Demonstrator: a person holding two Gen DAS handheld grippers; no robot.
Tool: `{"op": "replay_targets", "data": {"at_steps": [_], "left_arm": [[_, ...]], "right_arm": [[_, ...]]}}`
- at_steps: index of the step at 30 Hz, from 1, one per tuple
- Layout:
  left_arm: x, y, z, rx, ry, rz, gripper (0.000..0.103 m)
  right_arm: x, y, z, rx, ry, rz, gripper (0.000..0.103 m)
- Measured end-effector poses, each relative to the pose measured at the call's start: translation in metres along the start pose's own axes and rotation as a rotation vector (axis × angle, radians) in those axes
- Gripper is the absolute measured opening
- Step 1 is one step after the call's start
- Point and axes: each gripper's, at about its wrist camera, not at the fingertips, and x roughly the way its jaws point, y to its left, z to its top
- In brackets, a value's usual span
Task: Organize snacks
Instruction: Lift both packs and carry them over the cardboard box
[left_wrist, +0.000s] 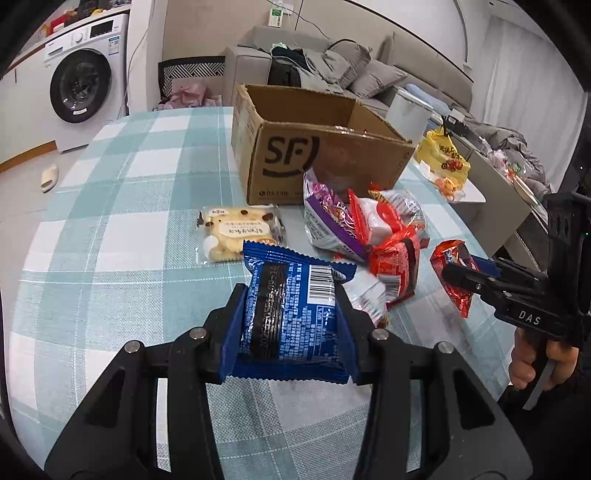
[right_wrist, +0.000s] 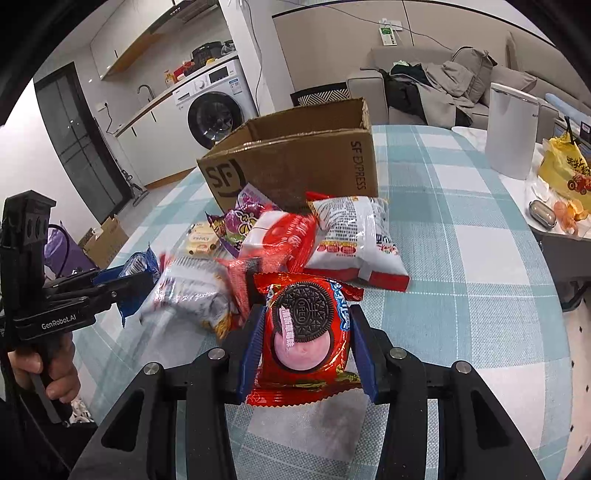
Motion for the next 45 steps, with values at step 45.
{"op": "replay_targets", "data": {"at_steps": [45], "left_arm": [[-0.002, -0.025, 0.107, 0.037, -0.203, 0.009, 0.042]], "right_arm": [[-0.015, 0.005, 0.093, -0.024, -0.215, 0.046, 0.045]]}}
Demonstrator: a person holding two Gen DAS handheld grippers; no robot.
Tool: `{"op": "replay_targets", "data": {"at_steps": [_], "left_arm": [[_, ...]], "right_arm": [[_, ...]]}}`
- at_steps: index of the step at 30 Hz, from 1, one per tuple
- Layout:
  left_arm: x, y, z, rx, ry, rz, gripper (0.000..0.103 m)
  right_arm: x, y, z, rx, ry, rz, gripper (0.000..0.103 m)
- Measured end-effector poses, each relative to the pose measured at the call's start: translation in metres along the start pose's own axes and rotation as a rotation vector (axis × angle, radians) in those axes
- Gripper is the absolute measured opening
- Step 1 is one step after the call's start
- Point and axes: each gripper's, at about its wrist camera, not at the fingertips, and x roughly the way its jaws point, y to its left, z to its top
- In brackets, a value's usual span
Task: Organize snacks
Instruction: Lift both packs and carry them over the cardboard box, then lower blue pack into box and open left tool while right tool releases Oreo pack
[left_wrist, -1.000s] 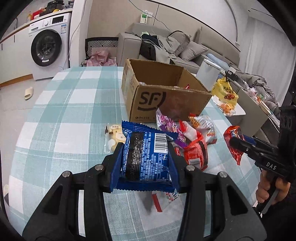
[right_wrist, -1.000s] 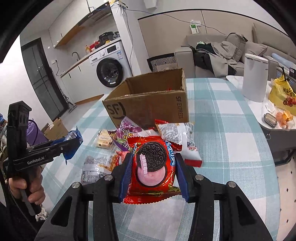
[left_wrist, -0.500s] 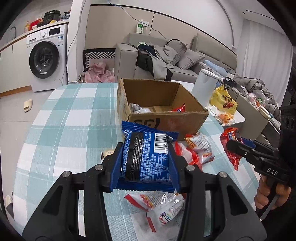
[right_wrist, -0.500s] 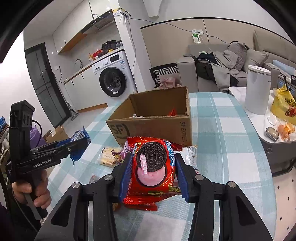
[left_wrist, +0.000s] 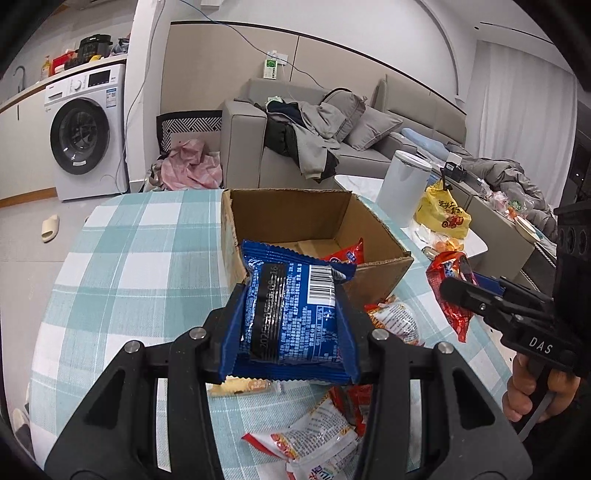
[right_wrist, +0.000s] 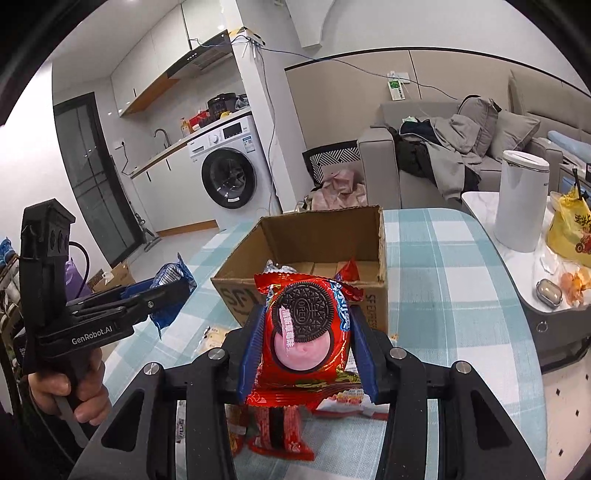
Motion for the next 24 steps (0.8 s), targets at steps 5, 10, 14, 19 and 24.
{"op": "replay_targets", "data": {"at_steps": [5, 10, 14, 19, 24], "left_arm": [[0.012, -0.004, 0.01, 0.012, 0.0, -0.008, 0.042], [0.024, -0.006, 0.022, 0.021, -0.004, -0.007, 0.042], [0.035, -0.008, 0.032, 0.029, -0.006, -0.005, 0.042], [0.048, -0.011, 0.042, 0.041, -0.005, -0.004, 0.042], [0.065, -0.01, 0.049, 0.047, 0.006, -0.004, 0.042]], "right_arm": [[0.004, -0.006, 0.009, 0.011, -0.017, 0.005, 0.045], [0.013, -0.011, 0.02, 0.023, -0.025, 0.012, 0.045], [0.02, -0.017, 0.027, 0.04, -0.026, 0.019, 0.045], [0.029, -0.023, 0.032, 0.052, -0.024, 0.018, 0.045], [0.037, -0.027, 0.037, 0.062, -0.023, 0.021, 0.045]]}}
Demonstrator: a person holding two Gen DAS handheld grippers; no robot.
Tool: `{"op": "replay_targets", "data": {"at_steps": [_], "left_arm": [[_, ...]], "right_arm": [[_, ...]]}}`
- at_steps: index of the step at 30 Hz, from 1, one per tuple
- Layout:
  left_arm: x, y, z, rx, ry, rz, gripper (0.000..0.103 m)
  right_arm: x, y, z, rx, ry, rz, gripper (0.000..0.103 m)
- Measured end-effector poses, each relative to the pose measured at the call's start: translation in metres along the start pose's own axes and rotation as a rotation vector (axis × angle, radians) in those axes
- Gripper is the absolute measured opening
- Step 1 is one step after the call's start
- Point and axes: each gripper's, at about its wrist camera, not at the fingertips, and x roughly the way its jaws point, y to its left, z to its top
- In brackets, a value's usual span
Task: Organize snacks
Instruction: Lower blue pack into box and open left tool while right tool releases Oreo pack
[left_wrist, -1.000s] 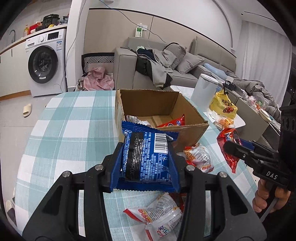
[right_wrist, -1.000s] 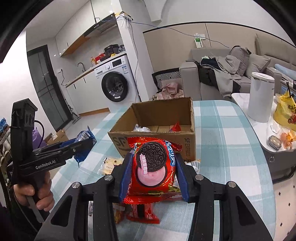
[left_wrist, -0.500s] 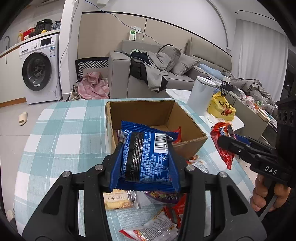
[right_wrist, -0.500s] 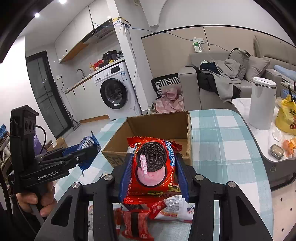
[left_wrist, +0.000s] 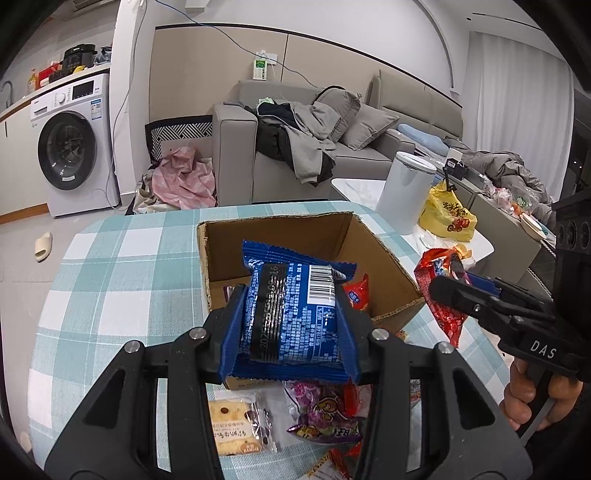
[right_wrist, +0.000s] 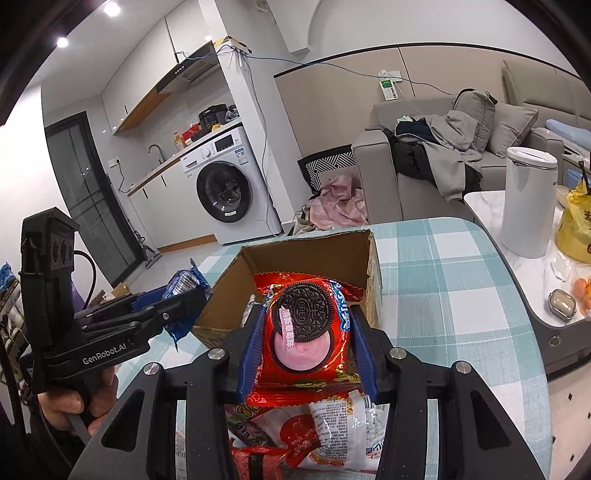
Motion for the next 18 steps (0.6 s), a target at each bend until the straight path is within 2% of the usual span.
{"op": "replay_targets", "data": {"at_steps": [18], "left_arm": [[0.059, 0.003, 0.011, -0.005, 0.041, -0.006, 0.042]], "right_arm": [[0.051, -0.004, 0.012, 0.04, 0.034, 0.013, 0.045]]}}
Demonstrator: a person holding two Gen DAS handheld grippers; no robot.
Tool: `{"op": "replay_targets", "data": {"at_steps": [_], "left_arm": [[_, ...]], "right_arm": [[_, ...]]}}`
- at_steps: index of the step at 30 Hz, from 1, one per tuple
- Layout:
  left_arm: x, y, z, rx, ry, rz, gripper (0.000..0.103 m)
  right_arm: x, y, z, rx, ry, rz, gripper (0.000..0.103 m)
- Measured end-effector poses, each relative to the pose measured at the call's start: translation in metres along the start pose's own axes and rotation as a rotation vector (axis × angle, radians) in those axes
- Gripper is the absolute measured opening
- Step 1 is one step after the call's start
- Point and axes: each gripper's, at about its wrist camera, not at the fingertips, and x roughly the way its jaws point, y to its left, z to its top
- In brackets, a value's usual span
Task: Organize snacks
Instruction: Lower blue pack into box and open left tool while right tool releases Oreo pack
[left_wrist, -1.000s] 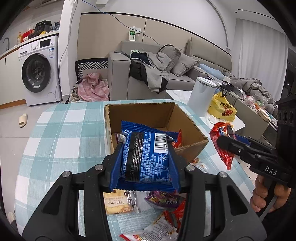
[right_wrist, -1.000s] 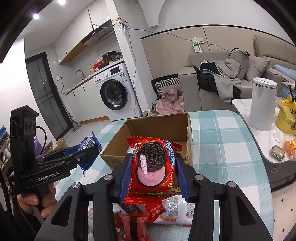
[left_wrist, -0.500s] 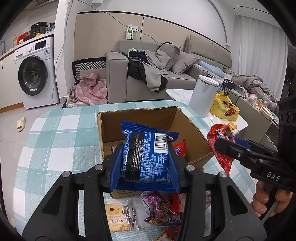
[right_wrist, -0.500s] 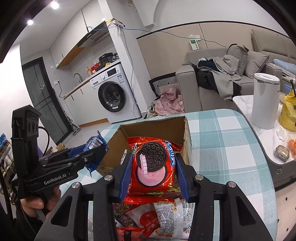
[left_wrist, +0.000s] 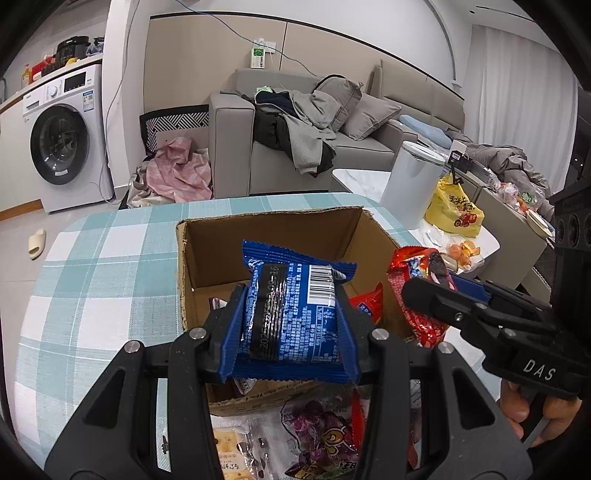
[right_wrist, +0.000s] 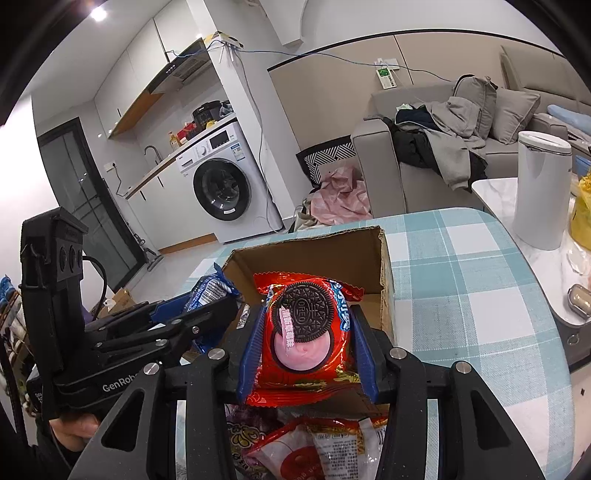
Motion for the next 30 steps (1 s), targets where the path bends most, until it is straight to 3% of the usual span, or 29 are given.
{"op": "replay_targets", "data": {"at_steps": [17, 22, 24, 28, 30], "left_arm": [[0.032, 0.004, -0.005, -0.002, 0.025, 0.005, 0.042], [0.029, 0.004, -0.005, 0.0, 0.021, 0.009, 0.043], [0.027, 0.003, -0.005, 0.007, 0.024, 0.017, 0.047], [0.014, 0.001, -0.007, 0.013, 0.003, 0.025, 0.071], [0.006, 0.0, -0.008, 0.013, -0.011, 0.034, 0.081]], "right_arm": [[0.029, -0.005, 0.006, 0.031, 0.013, -0.036, 0.045], [0.022, -0.005, 0.008, 0.017, -0.007, -0.042, 0.051], [0.018, -0.004, 0.008, 0.007, -0.014, -0.052, 0.058], [0.006, -0.005, 0.007, -0.002, -0.036, -0.062, 0.073], [0.0, -0.006, 0.006, -0.003, -0.038, -0.067, 0.087]]}}
